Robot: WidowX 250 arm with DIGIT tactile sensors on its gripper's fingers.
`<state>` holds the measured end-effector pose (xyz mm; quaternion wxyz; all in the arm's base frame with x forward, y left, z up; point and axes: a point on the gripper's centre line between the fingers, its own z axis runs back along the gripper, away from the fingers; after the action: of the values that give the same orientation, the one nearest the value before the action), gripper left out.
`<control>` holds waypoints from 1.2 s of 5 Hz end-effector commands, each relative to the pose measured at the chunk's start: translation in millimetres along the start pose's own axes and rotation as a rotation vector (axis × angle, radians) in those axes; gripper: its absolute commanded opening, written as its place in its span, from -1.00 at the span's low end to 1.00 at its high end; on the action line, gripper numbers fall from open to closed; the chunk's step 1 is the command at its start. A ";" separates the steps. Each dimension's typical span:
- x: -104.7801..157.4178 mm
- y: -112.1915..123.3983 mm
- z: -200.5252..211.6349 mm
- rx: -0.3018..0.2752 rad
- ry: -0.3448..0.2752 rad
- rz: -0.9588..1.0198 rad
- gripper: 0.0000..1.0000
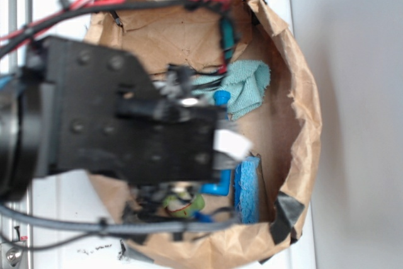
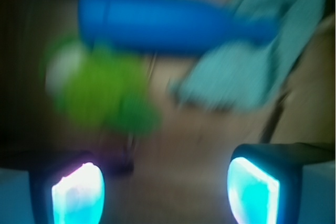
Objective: Grab the green animal.
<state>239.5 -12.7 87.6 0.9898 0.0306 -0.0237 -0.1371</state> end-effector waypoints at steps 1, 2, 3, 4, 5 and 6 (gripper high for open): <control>-6.7 -6.5 8.8 -0.050 -0.005 0.003 1.00; -6.7 -6.5 8.8 -0.050 -0.005 0.003 1.00; -6.7 -6.5 8.8 -0.050 -0.005 0.003 1.00; -6.7 -6.5 8.8 -0.050 -0.005 0.003 1.00; 6.9 -11.2 0.6 0.040 -0.058 -0.052 1.00; 13.9 -11.4 -10.6 0.032 -0.069 -0.106 1.00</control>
<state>249.2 -23.8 69.7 0.9811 0.0396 -0.0493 -0.1829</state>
